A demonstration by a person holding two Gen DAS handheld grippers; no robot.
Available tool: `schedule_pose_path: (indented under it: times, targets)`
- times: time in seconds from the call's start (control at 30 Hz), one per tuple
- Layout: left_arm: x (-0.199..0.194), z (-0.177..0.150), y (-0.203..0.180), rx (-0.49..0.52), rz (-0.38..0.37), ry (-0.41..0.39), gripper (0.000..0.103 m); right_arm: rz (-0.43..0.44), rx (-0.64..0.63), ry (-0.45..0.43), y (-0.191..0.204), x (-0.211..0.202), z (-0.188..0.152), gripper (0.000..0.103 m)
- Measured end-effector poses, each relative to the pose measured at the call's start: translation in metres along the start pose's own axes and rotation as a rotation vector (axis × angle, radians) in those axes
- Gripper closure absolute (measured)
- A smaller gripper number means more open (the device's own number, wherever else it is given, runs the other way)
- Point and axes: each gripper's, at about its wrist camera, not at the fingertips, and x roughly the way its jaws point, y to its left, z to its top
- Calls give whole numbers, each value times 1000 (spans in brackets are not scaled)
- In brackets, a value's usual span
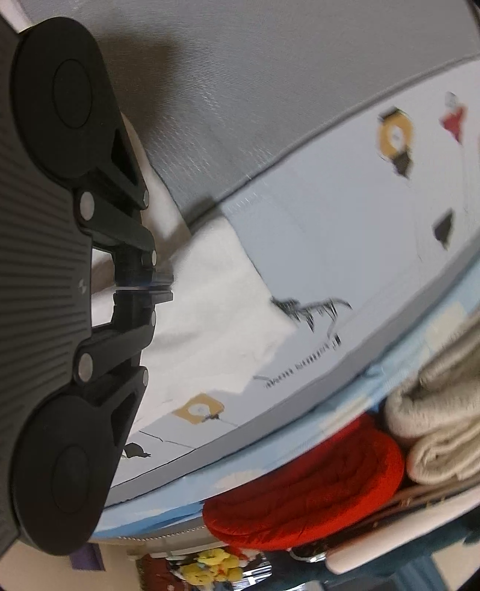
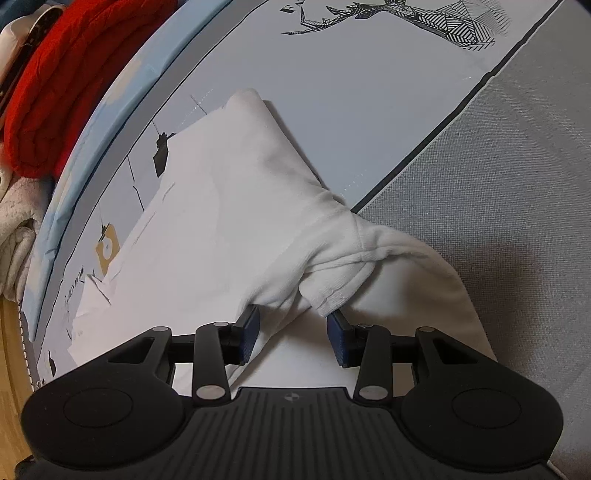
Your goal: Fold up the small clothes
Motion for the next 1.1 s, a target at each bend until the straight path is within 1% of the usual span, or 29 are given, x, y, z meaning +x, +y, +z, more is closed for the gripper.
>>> schedule_pose_path:
  times: [0.2, 0.37, 0.43, 0.47, 0.53, 0.63, 0.7, 0.73, 0.77, 0.8, 0.83, 0.87, 0.9, 0.93, 1.0, 1.07, 1.1]
  targets:
    - [-8, -6, -28, 109, -11, -82, 102, 2, 39, 5, 4, -2, 2, 63]
    - [-17, -11, -42, 173, 0, -163, 102, 21, 111, -39, 2, -19, -5, 62]
    - [-21, -13, -46, 196, 4, -194, 102, 32, 120, -53, 3, -22, -9, 61]
    - [-22, -14, -48, 207, 2, -202, 102, 37, 103, -56, 6, -21, -10, 60]
    - [-24, -17, -51, 223, 1, -212, 102, 43, 81, -27, 10, -11, -8, 60]
    - [-27, -21, -55, 241, -3, -222, 102, 28, 101, -13, 9, 0, -2, 60]
    - [-27, -21, -56, 246, -12, -229, 102, 37, 105, -22, 9, -2, 0, 60]
    - [-27, -20, -56, 245, -18, -228, 102, 50, 96, -27, 11, -3, 1, 67]
    - [-26, -18, -56, 240, -25, -222, 102, 64, 81, -36, 13, -5, 2, 78]
    - [-25, -16, -54, 232, -37, -212, 102, 71, 64, -43, 15, -4, 4, 83]
    - [-22, -13, -54, 226, -55, -198, 102, 75, 54, -51, 16, -3, 7, 92]
    - [-20, -10, -54, 224, -76, -187, 102, 85, 63, -58, 14, -2, 11, 95]
    - [-19, -7, -54, 227, -108, -185, 103, 103, 83, -67, 11, -2, 15, 96]
    - [-21, -4, -55, 234, -154, -198, 103, 130, 104, -86, 7, -5, 20, 97]
    - [-34, -1, -62, 281, -235, -268, 103, 202, 135, -184, 3, -23, 26, 97]
    - [-49, -4, -66, 332, -267, -341, 103, 287, 129, -314, 3, -47, 27, 97]
    - [-52, -5, -65, 331, -266, -340, 103, 307, 124, -362, 3, -56, 25, 97]
